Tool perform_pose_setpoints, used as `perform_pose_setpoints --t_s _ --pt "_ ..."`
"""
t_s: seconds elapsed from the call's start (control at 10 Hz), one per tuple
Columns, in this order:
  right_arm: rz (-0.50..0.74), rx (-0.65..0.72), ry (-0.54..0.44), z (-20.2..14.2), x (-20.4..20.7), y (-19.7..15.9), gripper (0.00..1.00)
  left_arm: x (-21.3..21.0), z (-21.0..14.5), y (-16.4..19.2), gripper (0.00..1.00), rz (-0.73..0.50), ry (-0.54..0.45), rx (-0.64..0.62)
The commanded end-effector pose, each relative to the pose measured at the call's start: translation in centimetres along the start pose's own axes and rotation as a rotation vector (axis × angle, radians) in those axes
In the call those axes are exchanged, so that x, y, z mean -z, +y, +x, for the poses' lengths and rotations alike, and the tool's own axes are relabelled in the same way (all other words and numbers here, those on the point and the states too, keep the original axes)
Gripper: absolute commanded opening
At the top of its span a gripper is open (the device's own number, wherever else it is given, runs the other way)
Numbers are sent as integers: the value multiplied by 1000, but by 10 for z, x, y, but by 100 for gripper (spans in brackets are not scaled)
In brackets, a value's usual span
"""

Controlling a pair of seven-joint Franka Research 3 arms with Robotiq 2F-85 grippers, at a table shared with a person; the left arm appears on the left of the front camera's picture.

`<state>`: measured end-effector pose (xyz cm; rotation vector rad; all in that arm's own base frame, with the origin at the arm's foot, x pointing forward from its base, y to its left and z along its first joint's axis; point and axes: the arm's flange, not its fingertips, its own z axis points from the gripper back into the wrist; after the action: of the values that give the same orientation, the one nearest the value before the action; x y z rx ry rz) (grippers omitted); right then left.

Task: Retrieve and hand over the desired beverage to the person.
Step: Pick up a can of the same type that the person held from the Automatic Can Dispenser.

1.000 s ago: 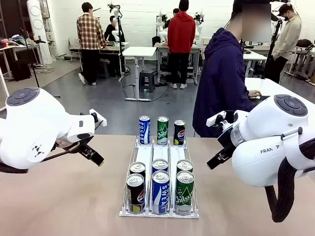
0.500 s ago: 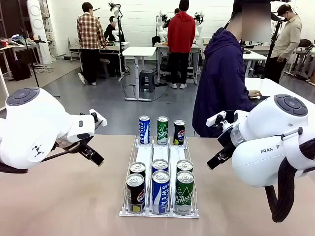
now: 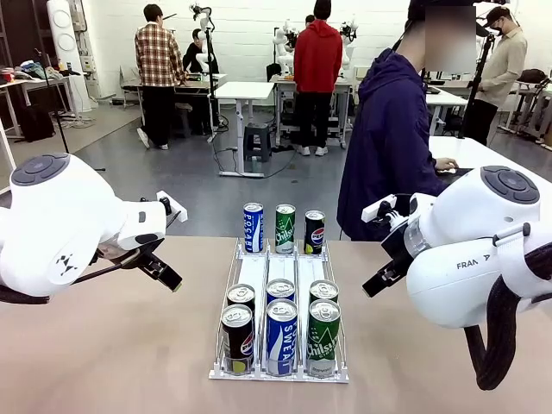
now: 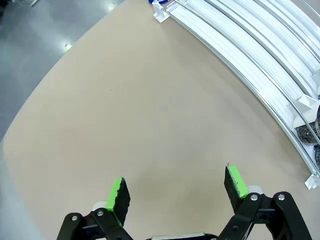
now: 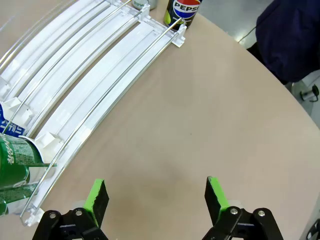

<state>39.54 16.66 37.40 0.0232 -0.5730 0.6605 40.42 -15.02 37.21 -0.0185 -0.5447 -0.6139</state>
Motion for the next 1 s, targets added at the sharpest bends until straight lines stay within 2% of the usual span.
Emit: perform_pose_setpoints --t_s 0.0,0.8,0.9 --pt "0 -1 0 0 0 0 100 0 0 0 100 0 0 0" --pt "0 0 0 0 0 0 100 0 0 0 100 0 0 0" --pt "20 -4 -12 1 -13 -2 100 -12 4 -2 100 22 21 21"
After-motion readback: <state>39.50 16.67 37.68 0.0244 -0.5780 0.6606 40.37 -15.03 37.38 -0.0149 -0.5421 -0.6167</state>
